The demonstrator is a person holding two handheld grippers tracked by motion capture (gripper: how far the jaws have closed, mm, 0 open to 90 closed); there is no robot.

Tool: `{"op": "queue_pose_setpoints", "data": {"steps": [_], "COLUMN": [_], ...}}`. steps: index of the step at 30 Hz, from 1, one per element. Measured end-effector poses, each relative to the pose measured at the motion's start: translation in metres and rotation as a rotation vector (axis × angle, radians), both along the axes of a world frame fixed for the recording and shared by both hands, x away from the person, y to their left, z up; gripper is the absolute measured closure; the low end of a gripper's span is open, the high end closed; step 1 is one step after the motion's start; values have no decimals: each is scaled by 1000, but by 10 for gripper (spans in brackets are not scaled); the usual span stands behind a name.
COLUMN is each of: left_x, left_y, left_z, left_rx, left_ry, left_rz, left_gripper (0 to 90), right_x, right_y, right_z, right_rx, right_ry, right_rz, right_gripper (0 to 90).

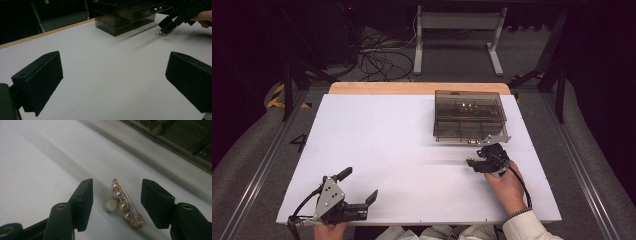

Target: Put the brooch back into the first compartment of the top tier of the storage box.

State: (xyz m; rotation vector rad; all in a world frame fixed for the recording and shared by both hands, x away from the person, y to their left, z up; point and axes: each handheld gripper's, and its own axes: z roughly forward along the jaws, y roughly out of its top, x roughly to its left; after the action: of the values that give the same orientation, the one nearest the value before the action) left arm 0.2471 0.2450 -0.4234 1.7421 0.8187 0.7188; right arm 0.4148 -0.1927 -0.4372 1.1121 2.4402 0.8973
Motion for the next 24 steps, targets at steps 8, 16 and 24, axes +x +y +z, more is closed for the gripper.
{"op": "queue_pose_setpoints", "data": {"steps": [8,16,24], "left_x": [0,0,0], "left_y": [0,-1,-1], "left_z": [0,0,0], "left_rx": [-1,-1,2], "left_ry": [1,3,0], "left_rz": [1,0,-3], "left_gripper": [18,19,19], "right_x": [3,5,5], "right_y": [2,2,2], "right_z": [-5,-7,-7], "right_rx": [-13,-42,-36], "right_ry": [22,29,36], "right_rz": [-16,-21,-19], "right_gripper": [479,550,608]}}
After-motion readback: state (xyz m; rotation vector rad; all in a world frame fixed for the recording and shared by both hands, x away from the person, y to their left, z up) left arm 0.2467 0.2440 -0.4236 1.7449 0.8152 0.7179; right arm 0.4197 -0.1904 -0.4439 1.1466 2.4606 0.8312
